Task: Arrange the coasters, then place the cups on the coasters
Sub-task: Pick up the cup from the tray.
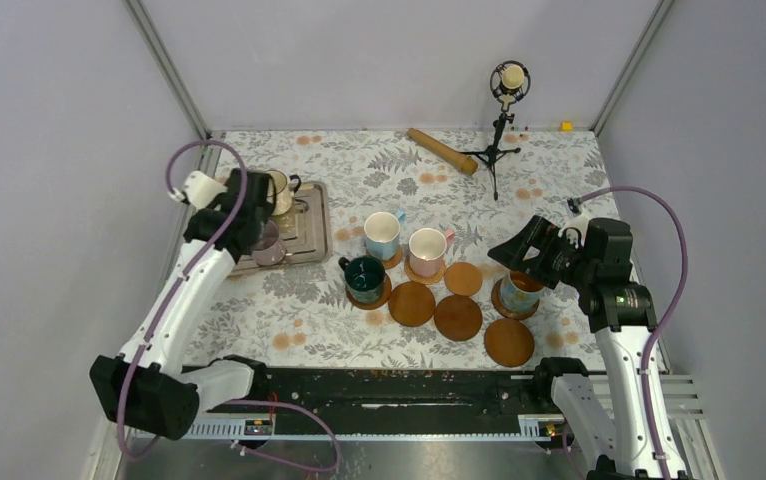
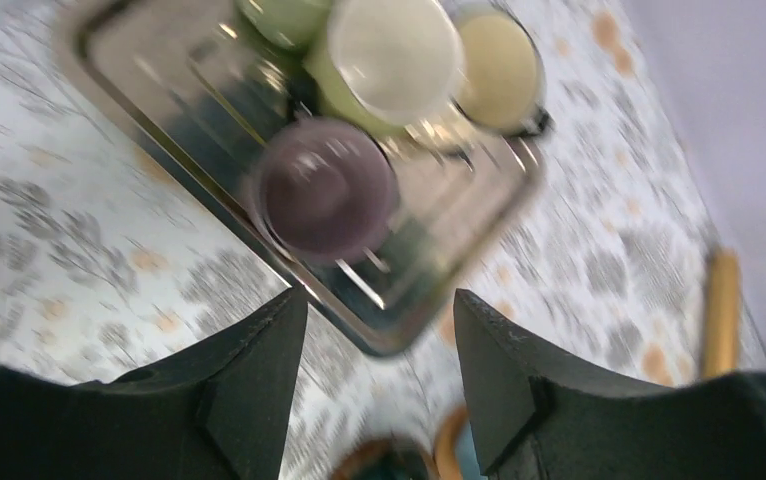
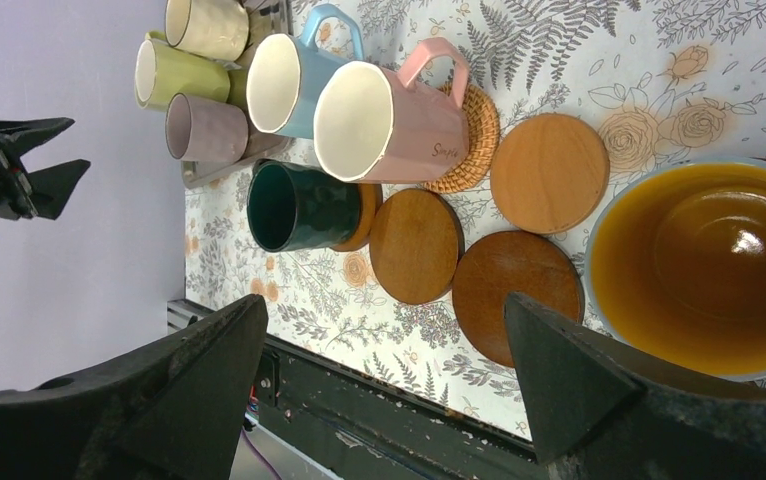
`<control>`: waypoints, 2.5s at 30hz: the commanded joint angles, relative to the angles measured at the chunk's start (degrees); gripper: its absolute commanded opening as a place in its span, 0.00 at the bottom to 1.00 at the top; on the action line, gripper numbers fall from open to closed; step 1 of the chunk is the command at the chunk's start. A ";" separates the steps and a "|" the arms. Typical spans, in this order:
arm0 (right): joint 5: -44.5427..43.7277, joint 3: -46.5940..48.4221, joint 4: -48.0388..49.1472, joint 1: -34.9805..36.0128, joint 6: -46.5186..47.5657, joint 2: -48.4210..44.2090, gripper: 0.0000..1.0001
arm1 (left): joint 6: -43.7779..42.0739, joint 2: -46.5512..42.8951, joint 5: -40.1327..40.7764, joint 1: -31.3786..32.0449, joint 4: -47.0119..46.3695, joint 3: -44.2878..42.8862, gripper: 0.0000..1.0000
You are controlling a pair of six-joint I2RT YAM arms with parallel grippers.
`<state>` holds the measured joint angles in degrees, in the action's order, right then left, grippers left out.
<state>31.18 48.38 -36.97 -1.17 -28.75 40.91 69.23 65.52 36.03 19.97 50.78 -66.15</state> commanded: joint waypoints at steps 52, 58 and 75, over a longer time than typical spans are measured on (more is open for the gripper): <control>0.13 -0.54 0.11 0.30 1.58 1.24 0.96 | -35.04 32.17 -16.73 -26.82 -15.45 -10.98 0.30; -0.11 -0.02 -0.37 0.29 1.74 1.37 0.96 | -35.81 29.62 -16.44 -26.82 -14.61 -12.23 0.04; -2.59 4.21 -5.73 0.37 3.22 2.07 0.99 | -38.22 16.32 -19.97 -26.62 -18.59 -15.82 0.00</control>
<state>29.93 49.58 -40.66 -1.13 -27.16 43.13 31.70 88.75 18.83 -6.66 39.66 -79.37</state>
